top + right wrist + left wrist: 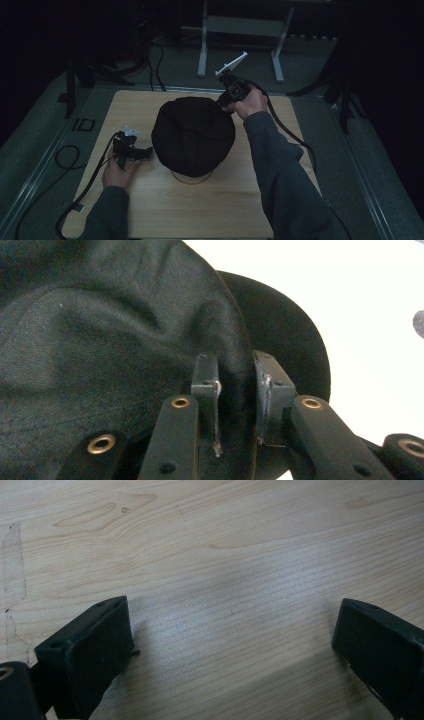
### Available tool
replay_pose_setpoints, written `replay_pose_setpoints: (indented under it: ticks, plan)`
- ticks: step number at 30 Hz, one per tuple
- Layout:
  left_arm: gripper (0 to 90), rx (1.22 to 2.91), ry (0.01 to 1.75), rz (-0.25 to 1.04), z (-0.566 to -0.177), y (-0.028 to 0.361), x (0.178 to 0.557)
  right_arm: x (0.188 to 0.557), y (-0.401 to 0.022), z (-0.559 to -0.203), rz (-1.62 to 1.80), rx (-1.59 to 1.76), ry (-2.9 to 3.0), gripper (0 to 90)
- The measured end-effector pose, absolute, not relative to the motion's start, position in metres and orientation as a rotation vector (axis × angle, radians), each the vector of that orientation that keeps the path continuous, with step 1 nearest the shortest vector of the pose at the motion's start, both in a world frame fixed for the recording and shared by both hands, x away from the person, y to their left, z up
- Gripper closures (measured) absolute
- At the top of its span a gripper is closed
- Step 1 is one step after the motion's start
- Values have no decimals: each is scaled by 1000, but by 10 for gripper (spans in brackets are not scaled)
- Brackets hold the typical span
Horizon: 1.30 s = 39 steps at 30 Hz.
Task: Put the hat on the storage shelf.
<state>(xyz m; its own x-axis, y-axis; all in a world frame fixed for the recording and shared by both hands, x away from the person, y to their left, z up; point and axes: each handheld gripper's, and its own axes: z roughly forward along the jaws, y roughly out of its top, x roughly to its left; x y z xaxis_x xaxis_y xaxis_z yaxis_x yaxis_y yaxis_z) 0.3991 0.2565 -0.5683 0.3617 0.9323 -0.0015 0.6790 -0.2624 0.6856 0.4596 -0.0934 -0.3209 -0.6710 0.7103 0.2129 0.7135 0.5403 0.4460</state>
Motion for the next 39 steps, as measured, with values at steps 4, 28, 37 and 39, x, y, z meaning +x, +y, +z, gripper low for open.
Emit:
replay_pose_setpoints:
  ticks: [4,28,37,39]
  plan:
    - [24,2030,1391,550,-568,257,399,460,-91,-325,-791,-1263,-2753,743]
    - [24,2031,1391,550,-568,257,399,459,-96,-324,-786,-1286,-2809,691]
    - [24,2031,1391,550,-568,257,399,457,-105,-328,-787,-1245,-2810,772]
    - [24,2031,1392,550,-568,257,399,456,-114,-332,-782,-1253,-2800,817]
